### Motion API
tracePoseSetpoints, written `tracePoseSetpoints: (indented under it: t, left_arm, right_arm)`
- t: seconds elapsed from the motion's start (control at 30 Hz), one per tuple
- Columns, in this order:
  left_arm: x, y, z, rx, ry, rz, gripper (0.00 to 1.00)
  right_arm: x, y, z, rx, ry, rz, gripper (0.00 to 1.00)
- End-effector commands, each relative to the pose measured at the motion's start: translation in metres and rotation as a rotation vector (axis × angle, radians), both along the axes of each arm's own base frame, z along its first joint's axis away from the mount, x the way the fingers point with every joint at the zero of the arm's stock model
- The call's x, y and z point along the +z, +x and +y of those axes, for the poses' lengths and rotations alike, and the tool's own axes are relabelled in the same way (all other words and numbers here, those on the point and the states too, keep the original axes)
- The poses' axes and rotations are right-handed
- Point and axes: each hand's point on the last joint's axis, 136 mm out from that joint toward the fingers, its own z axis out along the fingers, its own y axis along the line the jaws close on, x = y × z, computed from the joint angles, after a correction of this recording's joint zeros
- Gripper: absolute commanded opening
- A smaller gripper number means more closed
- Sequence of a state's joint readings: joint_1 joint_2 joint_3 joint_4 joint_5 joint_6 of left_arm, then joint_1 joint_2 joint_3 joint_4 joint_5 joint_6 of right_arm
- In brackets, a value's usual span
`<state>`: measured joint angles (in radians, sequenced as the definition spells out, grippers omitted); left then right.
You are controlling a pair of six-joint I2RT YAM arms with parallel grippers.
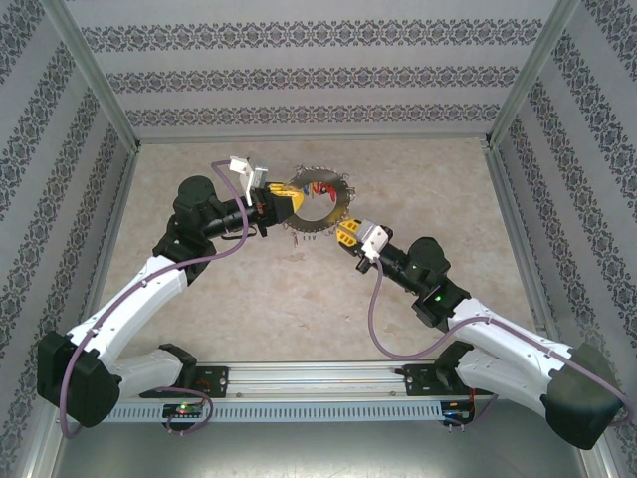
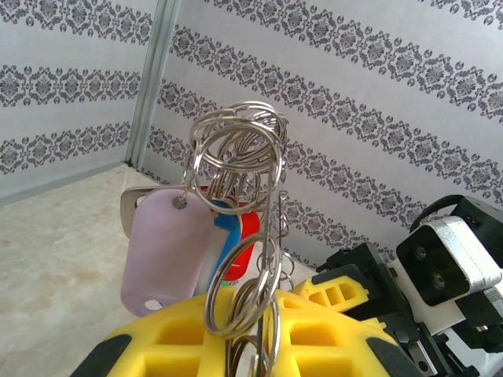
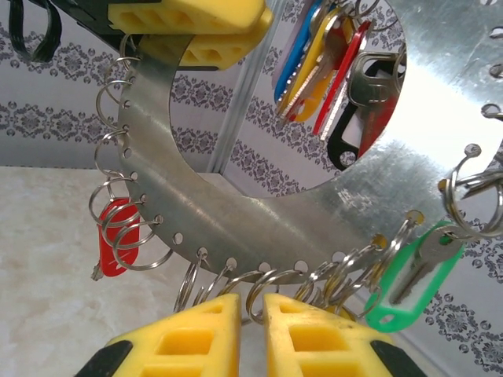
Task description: Put the keys on the keyring
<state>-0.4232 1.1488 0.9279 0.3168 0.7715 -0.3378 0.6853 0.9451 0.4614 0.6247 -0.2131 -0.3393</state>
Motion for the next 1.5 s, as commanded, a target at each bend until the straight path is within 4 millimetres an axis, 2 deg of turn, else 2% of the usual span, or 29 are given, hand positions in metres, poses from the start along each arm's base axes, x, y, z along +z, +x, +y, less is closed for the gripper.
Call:
tracePoseSetpoints:
  t: [0.0,0.3,0.73,0.93,1.47]
  left_arm:
    - [0.039,-0.005,0.009,0.026,-0.022,-0.122,0.0]
    - [0.038,-0.006,0.008,0.02,-0.01,-0.119,0.0]
    - [0.038,-0.006,0.008,0.014,-0.007,-0.115,0.0]
    - [0.037,-0.006,0.007,0.016,-0.006,-0.112,0.0]
    - [0.034,-0.002,0.007,0.024,-0.01,-0.091,0.0]
  right_arm:
    - [0.007,-0.002,0.001,-0.007,0.021,-0.018,0.17]
    - [0.008,0.003,0.004,-0.035,0.017,-0.03,0.22]
    - [0.009,0.014,0.0,-0.1,0.013,-0.04,0.23]
    - [0.011,0.016,0.003,-0.096,0.015,-0.042,0.18]
    - [0.019,0.016,0.003,-0.097,0.046,-0.061,0.16]
